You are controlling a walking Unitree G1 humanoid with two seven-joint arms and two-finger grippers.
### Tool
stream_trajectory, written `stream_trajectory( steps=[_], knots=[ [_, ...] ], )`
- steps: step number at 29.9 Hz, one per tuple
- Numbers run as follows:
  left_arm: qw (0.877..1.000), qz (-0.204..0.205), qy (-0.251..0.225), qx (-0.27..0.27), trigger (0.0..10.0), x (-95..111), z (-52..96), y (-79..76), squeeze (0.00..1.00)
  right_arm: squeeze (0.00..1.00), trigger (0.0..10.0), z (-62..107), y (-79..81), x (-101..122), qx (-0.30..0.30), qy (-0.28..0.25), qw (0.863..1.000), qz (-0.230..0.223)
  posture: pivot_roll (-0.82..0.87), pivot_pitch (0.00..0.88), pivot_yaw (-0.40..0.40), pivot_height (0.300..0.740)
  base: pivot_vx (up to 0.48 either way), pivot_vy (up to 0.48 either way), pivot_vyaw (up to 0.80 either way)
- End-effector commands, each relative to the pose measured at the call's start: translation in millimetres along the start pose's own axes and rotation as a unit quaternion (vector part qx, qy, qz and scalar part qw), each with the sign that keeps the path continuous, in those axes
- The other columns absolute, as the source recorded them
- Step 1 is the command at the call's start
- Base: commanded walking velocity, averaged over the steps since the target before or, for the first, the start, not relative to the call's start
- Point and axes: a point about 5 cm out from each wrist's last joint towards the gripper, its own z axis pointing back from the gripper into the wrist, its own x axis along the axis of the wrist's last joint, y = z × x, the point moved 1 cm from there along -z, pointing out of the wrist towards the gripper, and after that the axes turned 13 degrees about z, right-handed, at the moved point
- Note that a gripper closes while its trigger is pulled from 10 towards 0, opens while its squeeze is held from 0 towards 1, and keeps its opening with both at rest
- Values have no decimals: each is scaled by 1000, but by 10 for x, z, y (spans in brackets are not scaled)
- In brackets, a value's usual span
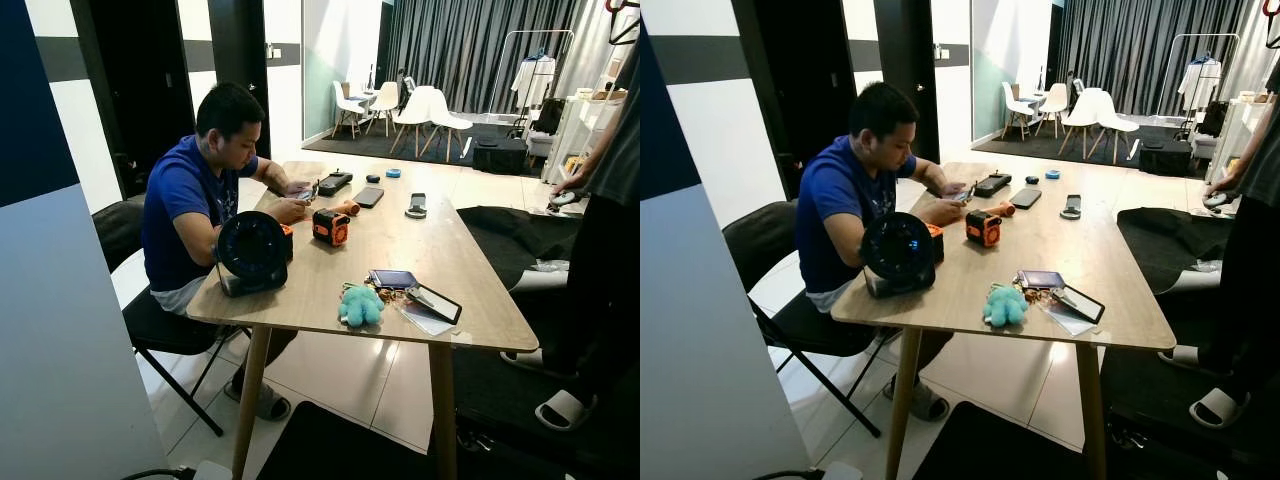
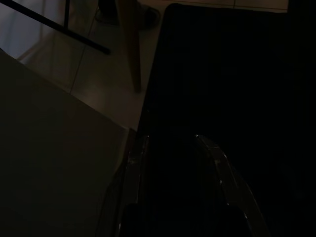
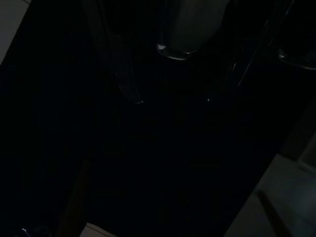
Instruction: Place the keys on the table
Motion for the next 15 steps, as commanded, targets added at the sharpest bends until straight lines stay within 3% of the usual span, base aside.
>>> stream_trajectory(
  steps=[1,4,15],
  knots=[
    [1000,-9,1,3,10000,-21,17,35,0,0,10000,-2,-2,14,1,-3,1000,11,56,0,16,740,0,0,0],
    [1000,-9,1,2,10000,-18,15,31,0,0,10000,-4,6,33,3,-9,1000,27,57,0,14,740,0,0,152],
    [1000,-11,2,0,10000,-24,18,27,0,0,10000,-10,15,54,8,-13,999,40,60,0,11,740,0,0,800]
  ],
)
